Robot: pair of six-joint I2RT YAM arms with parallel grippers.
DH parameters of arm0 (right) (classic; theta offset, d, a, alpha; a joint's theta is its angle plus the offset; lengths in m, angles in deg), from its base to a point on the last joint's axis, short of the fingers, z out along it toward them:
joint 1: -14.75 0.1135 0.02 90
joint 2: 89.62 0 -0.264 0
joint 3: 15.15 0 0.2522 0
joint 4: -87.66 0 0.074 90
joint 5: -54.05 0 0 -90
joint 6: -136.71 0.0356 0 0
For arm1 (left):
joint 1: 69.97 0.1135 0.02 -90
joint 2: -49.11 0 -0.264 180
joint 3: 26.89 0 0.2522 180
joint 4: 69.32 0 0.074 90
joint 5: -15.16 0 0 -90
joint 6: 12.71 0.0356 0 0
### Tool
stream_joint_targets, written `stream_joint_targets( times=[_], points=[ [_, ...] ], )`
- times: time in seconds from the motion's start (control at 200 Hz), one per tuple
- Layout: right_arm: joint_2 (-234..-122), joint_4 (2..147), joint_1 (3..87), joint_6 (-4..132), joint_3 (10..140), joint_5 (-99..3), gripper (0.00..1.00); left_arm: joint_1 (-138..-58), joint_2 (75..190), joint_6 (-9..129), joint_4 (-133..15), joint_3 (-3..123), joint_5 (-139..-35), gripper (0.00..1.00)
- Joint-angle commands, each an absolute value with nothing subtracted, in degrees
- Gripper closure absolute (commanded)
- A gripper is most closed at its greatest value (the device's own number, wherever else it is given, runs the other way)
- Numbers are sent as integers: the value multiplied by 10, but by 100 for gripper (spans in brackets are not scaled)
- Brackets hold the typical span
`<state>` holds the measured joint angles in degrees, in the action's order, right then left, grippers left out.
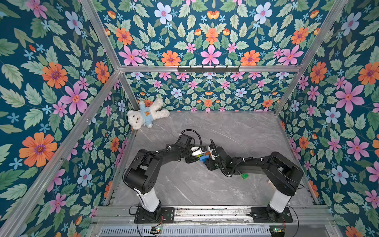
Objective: Assemble the letter v with lego
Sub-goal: Assemble the lego brick with the lego brick.
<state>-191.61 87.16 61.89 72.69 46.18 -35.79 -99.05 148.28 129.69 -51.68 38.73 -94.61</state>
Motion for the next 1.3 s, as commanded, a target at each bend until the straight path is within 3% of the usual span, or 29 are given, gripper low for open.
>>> stream_joint_targets(
  times=[0.0, 0.335, 0.63, 1.165, 1.295],
  points=[
    [-1918, 861, 618, 732, 462, -360, 43, -990, 1483, 1307, -514, 390, -954, 36],
    [-1924, 858, 613, 733, 465, -360, 43, -990, 1452, 1301, -521, 379, -961, 35],
    [-1930, 855, 612, 735, 470, -361, 43, -990, 1461, 1300, -514, 384, -969, 25],
    [-1926, 860, 612, 730, 464, -367, 44, -987, 1495, 1294, -508, 407, -957, 27],
    [-1925, 862, 612, 730, 463, -368, 44, -986, 1496, 1294, -505, 407, -963, 32]
  ],
)
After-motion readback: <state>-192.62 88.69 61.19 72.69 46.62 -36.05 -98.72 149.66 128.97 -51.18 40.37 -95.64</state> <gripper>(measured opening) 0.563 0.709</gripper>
